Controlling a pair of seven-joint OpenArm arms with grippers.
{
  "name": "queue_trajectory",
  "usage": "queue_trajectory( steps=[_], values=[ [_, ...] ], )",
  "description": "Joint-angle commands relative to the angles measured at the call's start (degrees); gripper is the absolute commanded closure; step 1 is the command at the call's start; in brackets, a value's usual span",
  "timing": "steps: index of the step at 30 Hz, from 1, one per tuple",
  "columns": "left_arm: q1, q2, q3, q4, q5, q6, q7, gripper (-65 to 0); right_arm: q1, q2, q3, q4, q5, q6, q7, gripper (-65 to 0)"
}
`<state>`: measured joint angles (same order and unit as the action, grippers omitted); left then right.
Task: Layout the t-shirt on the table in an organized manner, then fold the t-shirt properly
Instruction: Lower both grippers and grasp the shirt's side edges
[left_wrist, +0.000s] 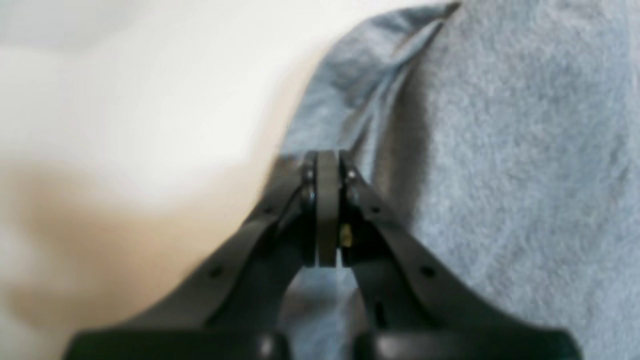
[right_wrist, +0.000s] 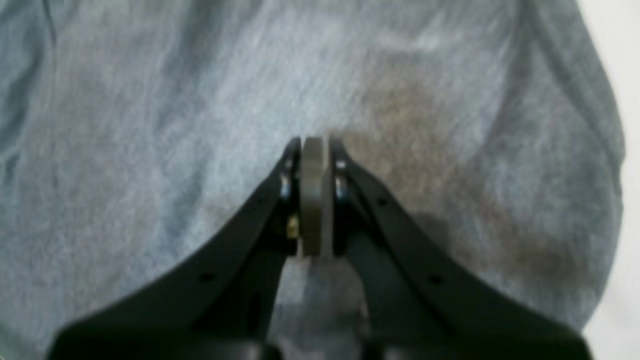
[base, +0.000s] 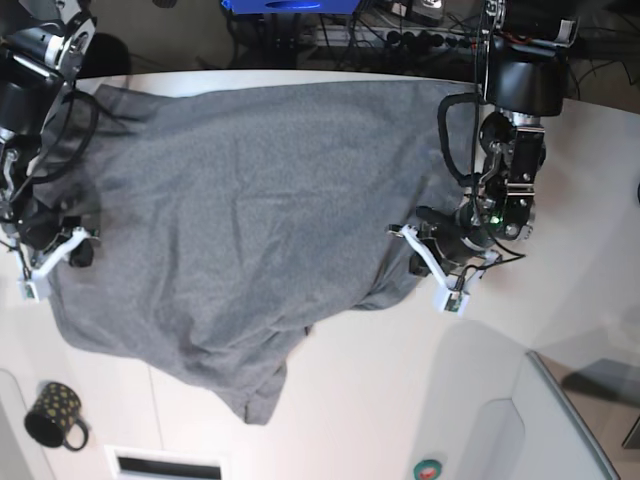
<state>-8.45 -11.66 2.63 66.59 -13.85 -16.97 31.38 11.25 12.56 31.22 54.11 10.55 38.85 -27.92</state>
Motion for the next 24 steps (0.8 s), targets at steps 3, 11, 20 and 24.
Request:
queue_trajectory(
  steps=[3,11,20,24],
  values=[
    [-2.5,-0.3,0.1,-4.7,1.7,0.3,-0.8,0.0,0.7,1.8,-0.3,-3.4,0.5,-3.6,4.1,-0.6],
    [3.4,0.2,-0.1,-10.7,13.0,6.3,-10.6,0.0,-0.8,4.6,-0.5,-11.7,0.5,-5.6,4.8,-0.6],
    [17.9,2.0,-15.4,6.4,13.6,6.3,-10.4,0.0,-7.2,3.8,-0.5,-7.4,0.6,-12.7,4.4,-0.6],
    [20.1,3.4,-15.9,11.9,13.6,6.3,-10.4,0.0,-10.1,1.3,-0.8,-0.4,0.6,-13.0,4.3,-0.6]
  ],
)
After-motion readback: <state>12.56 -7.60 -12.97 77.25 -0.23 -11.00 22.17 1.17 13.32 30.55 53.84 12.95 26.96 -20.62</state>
